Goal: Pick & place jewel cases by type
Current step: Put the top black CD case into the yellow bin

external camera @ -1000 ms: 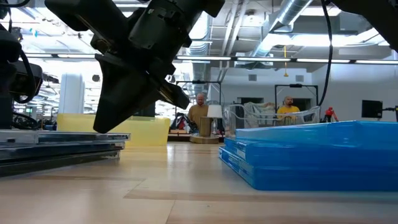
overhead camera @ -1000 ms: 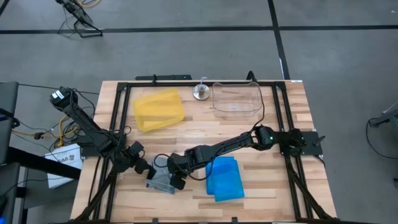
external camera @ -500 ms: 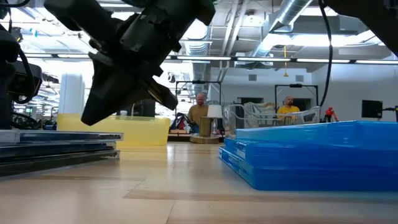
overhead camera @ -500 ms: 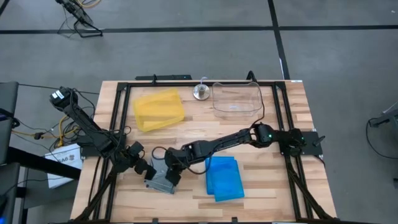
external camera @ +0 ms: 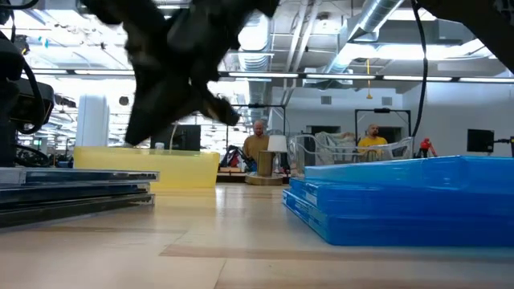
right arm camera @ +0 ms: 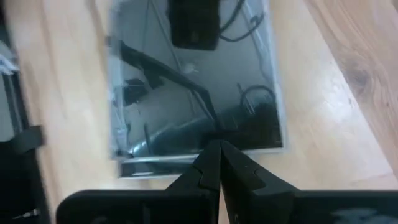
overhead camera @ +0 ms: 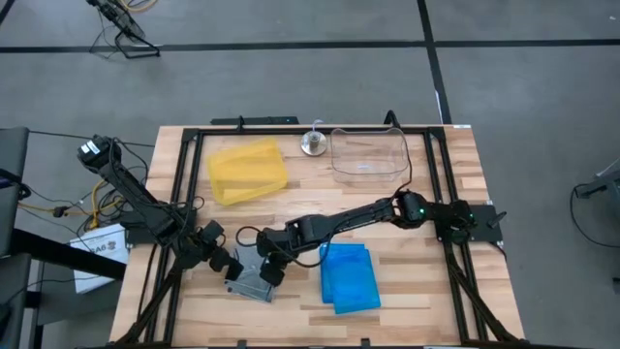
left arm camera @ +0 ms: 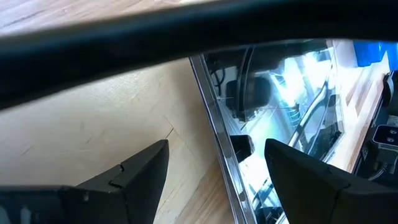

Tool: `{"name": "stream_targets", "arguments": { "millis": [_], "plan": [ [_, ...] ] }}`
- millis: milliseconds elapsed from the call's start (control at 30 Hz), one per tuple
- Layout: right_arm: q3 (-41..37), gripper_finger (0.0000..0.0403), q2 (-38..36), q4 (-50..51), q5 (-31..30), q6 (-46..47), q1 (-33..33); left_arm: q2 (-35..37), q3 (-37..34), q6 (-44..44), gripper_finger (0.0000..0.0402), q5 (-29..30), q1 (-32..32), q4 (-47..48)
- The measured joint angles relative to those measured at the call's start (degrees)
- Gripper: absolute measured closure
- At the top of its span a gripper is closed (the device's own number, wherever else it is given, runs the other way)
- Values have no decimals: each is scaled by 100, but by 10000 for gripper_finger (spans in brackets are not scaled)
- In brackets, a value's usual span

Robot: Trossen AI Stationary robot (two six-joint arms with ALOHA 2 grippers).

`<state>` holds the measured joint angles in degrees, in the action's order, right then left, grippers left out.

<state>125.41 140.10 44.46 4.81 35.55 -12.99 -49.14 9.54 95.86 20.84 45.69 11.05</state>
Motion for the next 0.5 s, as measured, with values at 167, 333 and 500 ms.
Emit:
{"name": "stream_targets", "arguments": {
  "millis": [167,333,500],
  "plan": [
    [57,403,10,284,7,0,-107,0,0,-5,141,0,-2,3],
    [71,403,84,392,-2,0,-287,2,0,-17,141,3,-2,2],
    [81,403,80,313,-101,-2,-326,2,0,-24,141,24,-2,-9]
  ]
}}
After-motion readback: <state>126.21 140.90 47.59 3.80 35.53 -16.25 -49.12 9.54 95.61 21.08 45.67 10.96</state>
